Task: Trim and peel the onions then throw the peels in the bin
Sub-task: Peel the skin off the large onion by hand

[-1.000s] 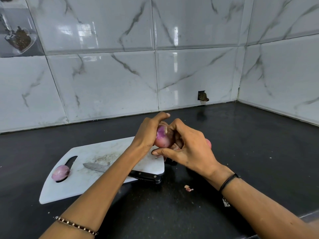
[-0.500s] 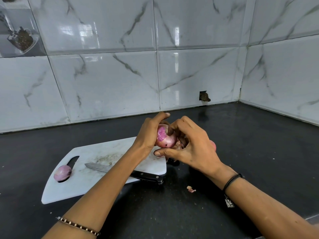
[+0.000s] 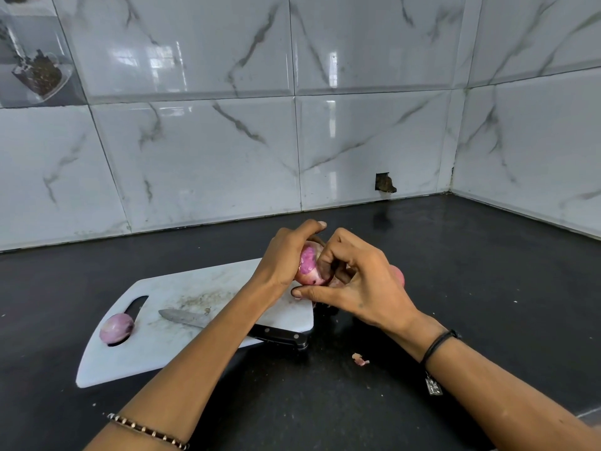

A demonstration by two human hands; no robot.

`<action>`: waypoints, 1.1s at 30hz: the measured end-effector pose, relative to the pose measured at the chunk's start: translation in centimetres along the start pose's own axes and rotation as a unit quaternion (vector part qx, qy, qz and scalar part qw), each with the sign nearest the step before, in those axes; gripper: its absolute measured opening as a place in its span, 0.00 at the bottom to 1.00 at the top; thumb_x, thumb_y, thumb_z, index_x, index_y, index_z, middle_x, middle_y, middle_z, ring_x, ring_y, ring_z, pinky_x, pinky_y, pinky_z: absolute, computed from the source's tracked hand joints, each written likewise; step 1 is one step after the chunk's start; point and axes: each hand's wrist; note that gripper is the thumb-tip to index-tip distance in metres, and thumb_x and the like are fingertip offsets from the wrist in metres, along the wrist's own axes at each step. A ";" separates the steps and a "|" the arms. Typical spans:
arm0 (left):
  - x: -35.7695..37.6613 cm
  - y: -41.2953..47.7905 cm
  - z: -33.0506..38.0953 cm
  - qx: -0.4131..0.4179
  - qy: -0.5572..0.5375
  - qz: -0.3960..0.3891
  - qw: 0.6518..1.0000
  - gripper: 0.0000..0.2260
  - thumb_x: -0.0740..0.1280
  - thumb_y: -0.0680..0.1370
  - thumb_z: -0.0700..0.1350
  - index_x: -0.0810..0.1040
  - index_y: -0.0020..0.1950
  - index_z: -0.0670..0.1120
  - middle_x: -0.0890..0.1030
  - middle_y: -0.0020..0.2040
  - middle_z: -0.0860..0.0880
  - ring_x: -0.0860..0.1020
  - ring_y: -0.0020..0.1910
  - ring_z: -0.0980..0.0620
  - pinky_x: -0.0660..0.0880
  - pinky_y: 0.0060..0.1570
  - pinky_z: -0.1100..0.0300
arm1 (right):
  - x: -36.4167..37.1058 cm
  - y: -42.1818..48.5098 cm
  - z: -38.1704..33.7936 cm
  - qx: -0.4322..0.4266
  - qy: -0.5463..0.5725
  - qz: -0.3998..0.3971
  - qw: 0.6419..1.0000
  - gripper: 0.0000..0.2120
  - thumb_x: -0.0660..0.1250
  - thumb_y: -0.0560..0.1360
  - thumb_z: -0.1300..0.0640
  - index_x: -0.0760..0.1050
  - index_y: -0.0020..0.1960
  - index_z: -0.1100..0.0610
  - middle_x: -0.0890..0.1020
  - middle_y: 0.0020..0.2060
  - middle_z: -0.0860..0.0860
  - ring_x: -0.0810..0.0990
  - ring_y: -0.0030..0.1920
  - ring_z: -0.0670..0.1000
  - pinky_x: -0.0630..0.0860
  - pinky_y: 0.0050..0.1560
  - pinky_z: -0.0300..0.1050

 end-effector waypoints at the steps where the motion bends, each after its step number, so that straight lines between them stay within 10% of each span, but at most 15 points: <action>1: 0.0 0.0 0.0 0.002 0.005 -0.001 1.000 0.22 0.66 0.79 0.56 0.79 0.34 0.40 0.80 0.32 0.43 0.77 0.31 0.49 0.73 0.43 0.54 | 0.0 -0.1 0.0 0.000 -0.003 -0.005 1.000 0.19 0.85 0.63 0.51 0.74 0.38 0.54 0.74 0.39 0.49 0.73 0.38 0.50 0.70 0.34 0.38; 13: 0.0 -0.1 0.2 0.020 -0.034 0.011 0.999 0.28 0.66 0.74 0.58 0.78 0.42 0.30 0.80 0.39 0.36 0.77 0.38 0.43 0.73 0.47 0.50 | 0.0 0.2 -0.2 -0.021 -0.037 0.018 0.999 0.26 0.86 0.60 0.46 0.76 0.49 0.52 0.76 0.42 0.46 0.74 0.39 0.49 0.70 0.36 0.35; 24: 0.0 0.1 -0.3 0.022 -0.015 0.016 1.000 0.22 0.65 0.79 0.54 0.81 0.34 0.39 0.80 0.32 0.40 0.79 0.31 0.47 0.74 0.38 0.57 | 0.3 0.0 0.0 0.005 -0.014 -0.010 1.000 0.19 0.84 0.65 0.51 0.72 0.38 0.47 0.73 0.38 0.46 0.71 0.36 0.46 0.69 0.35 0.36; 33: -0.2 -0.2 0.2 0.020 -0.055 0.036 0.998 0.22 0.64 0.81 0.52 0.81 0.29 0.46 0.81 0.32 0.45 0.80 0.30 0.51 0.75 0.33 0.61 | -0.1 0.3 -0.3 0.001 -0.046 0.025 0.999 0.26 0.85 0.61 0.45 0.75 0.49 0.52 0.76 0.41 0.44 0.74 0.37 0.47 0.70 0.36 0.35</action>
Point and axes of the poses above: each hand's wrist, its own y-axis towards the middle knuckle, its own x-axis out of the palm, z = x × y
